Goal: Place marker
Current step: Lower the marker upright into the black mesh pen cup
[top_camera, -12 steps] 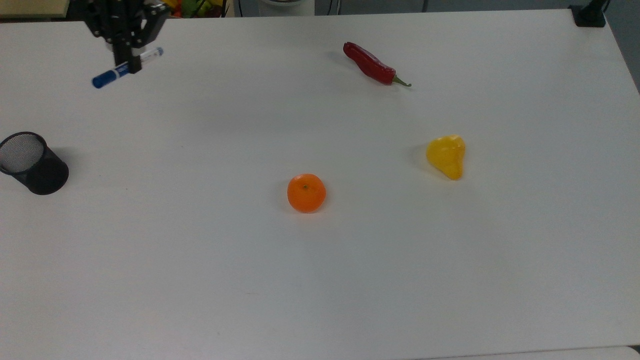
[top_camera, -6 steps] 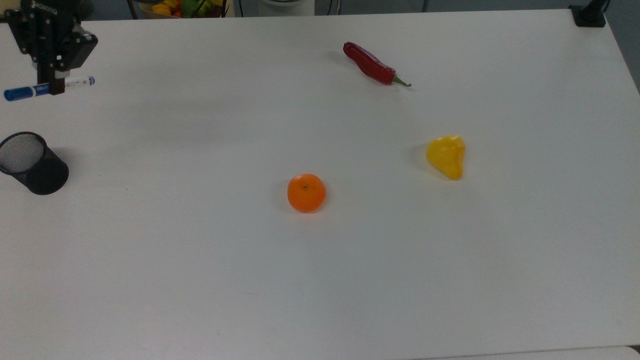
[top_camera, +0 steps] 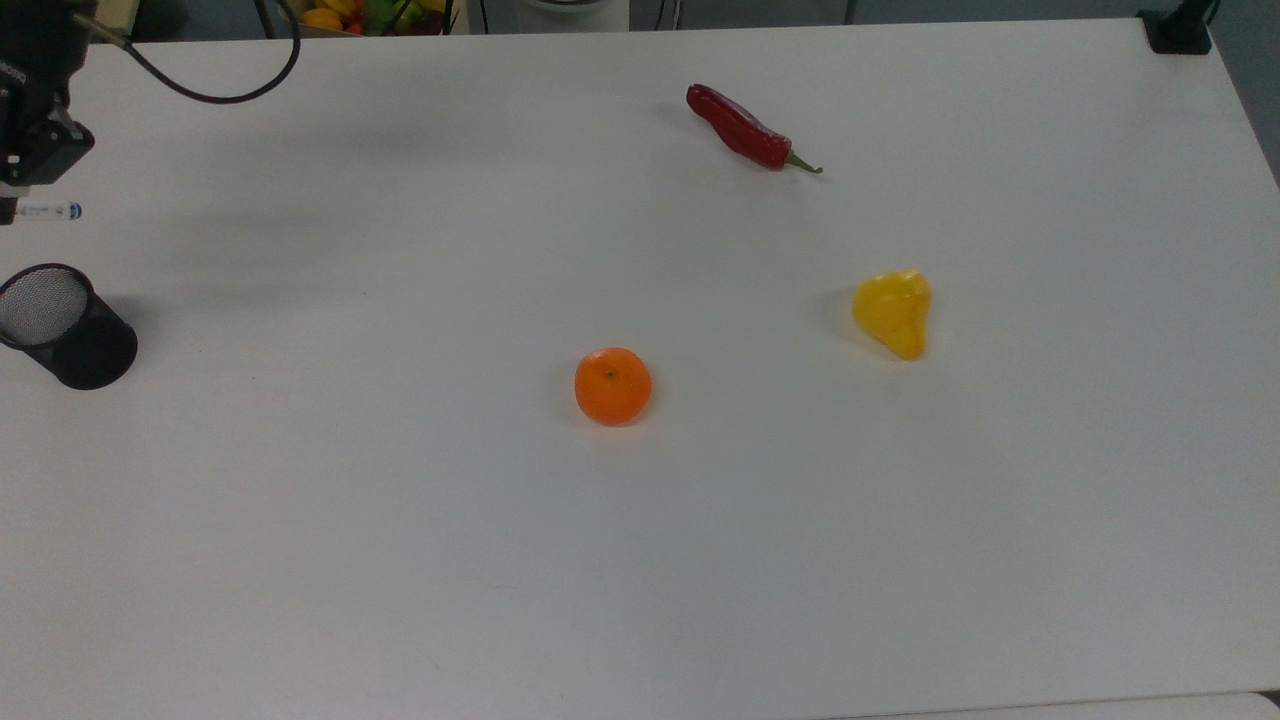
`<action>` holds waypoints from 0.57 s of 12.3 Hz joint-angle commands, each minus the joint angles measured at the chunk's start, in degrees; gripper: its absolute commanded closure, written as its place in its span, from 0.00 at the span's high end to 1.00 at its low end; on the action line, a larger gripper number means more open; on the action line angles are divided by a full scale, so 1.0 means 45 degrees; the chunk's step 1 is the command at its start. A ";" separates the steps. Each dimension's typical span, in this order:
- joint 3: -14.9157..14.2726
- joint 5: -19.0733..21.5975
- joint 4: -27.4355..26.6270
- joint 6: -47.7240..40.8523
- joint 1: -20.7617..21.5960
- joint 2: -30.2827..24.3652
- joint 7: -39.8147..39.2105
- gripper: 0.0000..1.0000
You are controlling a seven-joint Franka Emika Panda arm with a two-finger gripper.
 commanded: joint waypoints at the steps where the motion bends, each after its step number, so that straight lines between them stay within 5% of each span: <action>1: -0.0062 0.0043 -0.0021 0.1439 -0.0603 0.0952 -0.0084 0.00; 7: -0.0023 0.0141 0.0387 0.3258 -0.1309 0.2556 0.0111 0.00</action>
